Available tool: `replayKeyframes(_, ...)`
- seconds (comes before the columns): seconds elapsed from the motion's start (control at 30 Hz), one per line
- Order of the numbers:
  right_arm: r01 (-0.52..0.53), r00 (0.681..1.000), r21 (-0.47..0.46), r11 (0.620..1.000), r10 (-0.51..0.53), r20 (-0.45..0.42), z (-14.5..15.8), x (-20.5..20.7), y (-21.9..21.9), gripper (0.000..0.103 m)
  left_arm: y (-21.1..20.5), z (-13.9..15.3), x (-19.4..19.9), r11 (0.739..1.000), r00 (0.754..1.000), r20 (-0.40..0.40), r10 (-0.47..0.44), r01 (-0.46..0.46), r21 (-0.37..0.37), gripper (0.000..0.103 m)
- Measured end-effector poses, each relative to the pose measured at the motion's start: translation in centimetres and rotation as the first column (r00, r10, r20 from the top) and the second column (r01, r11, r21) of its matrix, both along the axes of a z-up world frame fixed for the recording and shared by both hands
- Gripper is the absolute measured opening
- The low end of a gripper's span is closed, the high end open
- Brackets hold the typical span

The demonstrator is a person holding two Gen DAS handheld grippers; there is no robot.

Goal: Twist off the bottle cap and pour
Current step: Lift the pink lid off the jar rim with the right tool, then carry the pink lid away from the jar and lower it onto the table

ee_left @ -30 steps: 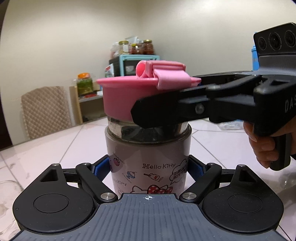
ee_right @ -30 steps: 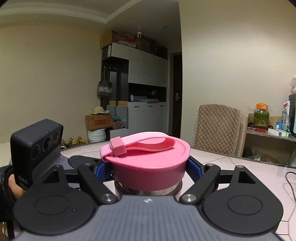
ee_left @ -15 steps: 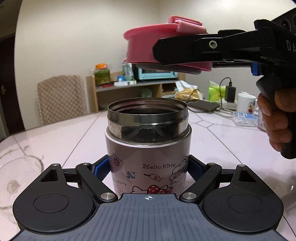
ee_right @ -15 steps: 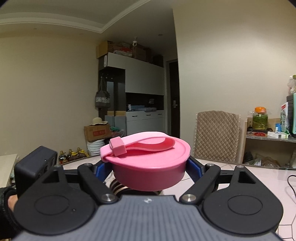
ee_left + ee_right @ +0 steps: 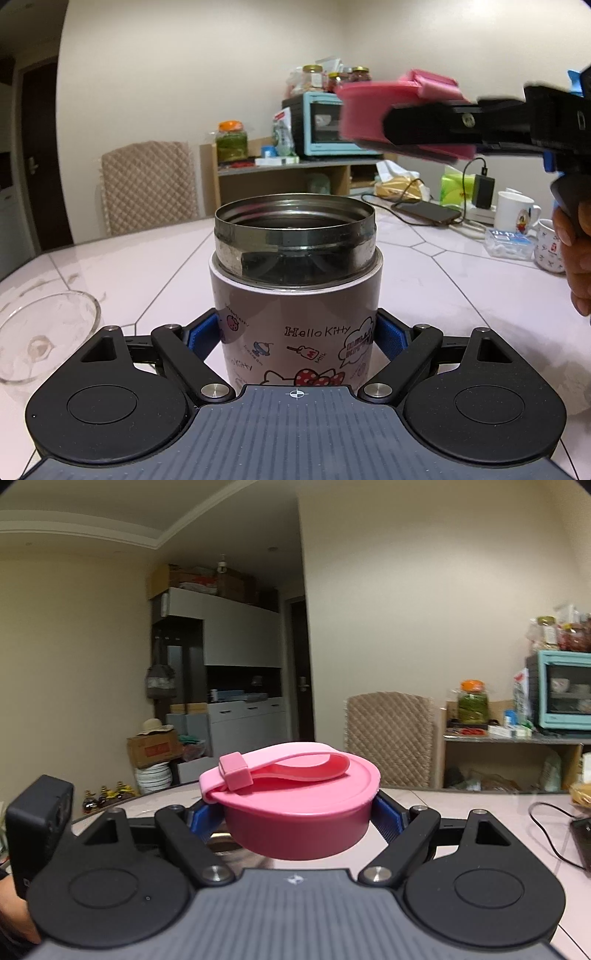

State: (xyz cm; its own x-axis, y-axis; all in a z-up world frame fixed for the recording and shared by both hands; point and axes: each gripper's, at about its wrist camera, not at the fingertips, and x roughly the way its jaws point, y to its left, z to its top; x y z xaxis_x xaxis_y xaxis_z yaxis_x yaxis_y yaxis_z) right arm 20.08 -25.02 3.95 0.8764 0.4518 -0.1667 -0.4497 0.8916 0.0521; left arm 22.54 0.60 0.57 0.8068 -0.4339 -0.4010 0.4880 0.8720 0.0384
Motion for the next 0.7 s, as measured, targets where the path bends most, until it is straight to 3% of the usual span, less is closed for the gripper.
replayKeyframes(0.7,0.139,0.987,0.018,0.99,-0.137,-0.089,-3.8,-2.5,-2.0,0.085,-1.7,0.4,-1.4,0.988,0.988,-0.005,0.154,-0.154,-0.014,0.09)
